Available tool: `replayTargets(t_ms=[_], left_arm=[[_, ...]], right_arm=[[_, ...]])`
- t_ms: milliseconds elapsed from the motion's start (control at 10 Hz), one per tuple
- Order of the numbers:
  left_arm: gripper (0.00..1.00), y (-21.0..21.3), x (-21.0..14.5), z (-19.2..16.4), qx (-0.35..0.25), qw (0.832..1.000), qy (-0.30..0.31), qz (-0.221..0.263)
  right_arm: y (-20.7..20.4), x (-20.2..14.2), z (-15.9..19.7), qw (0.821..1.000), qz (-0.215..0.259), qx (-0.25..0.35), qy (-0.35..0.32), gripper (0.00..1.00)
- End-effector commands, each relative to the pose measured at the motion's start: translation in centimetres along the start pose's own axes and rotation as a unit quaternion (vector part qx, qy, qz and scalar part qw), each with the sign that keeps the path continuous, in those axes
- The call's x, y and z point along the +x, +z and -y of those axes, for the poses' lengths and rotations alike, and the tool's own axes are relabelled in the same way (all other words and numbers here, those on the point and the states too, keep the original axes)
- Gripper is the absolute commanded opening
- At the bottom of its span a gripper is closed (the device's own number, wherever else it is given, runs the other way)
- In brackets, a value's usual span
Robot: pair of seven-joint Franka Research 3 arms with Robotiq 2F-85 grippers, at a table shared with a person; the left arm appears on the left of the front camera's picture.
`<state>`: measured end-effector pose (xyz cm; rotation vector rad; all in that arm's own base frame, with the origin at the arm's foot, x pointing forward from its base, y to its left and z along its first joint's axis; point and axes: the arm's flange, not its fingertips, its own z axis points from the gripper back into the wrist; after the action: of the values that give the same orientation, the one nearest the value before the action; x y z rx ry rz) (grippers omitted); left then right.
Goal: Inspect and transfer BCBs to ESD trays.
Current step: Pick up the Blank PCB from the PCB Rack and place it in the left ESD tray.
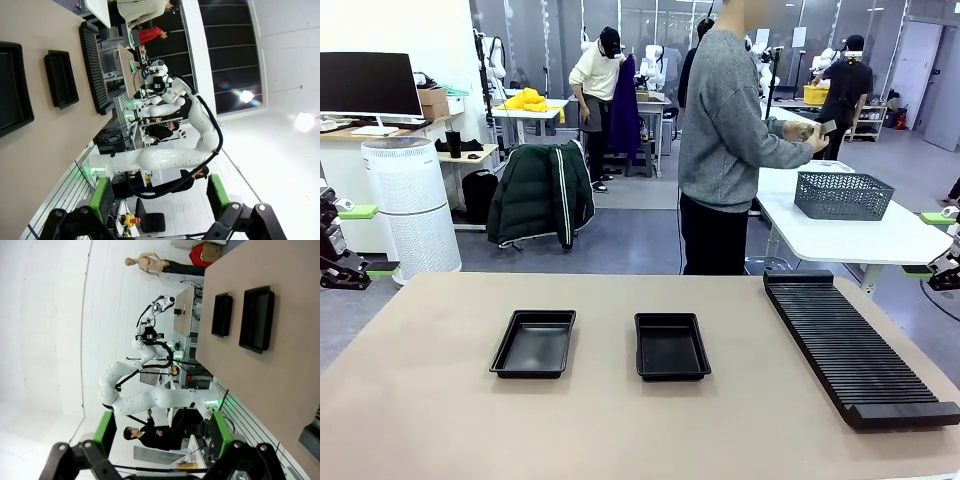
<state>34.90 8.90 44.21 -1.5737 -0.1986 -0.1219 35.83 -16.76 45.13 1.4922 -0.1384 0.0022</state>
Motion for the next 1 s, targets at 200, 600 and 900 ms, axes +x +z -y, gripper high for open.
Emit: replayTargets(t_ms=[200, 600, 900], left_arm=[[1.0, 0.02, -0.04, 0.1, 0.0, 1.0, -0.002, 0.0], [1.0, 0.02, -0.04, 0.1, 0.0, 1.0, -0.002, 0.0], [1.0, 0.02, -0.04, 0.1, 0.0, 1.0, -0.002, 0.0]], right_arm=[[0.0, 0.05, -0.08, 1.0, 0.002, -0.008, 0.002, 1.0], [0.0, 0.05, -0.08, 1.0, 0.002, -0.008, 0.002, 1.0], [0.0, 0.05, -0.08, 1.0, 0.002, -0.008, 0.002, 1.0]])
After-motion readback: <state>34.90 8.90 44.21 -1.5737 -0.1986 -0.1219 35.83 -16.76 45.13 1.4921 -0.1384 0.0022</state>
